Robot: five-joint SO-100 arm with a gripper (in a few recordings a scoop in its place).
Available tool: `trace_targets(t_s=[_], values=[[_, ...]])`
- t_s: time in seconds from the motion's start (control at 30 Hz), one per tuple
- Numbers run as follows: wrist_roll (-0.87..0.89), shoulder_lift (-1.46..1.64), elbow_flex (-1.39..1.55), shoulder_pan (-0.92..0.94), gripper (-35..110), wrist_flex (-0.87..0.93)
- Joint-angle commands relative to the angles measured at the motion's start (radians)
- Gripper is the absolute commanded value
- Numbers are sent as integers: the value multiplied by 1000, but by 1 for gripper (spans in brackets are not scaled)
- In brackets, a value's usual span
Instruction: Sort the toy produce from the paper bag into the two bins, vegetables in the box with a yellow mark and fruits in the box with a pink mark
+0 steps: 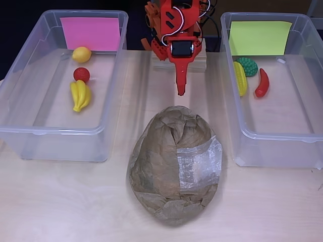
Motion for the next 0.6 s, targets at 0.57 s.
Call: trace_targets(t_s=[0.57], values=[[14, 3, 0, -71, 0, 28]])
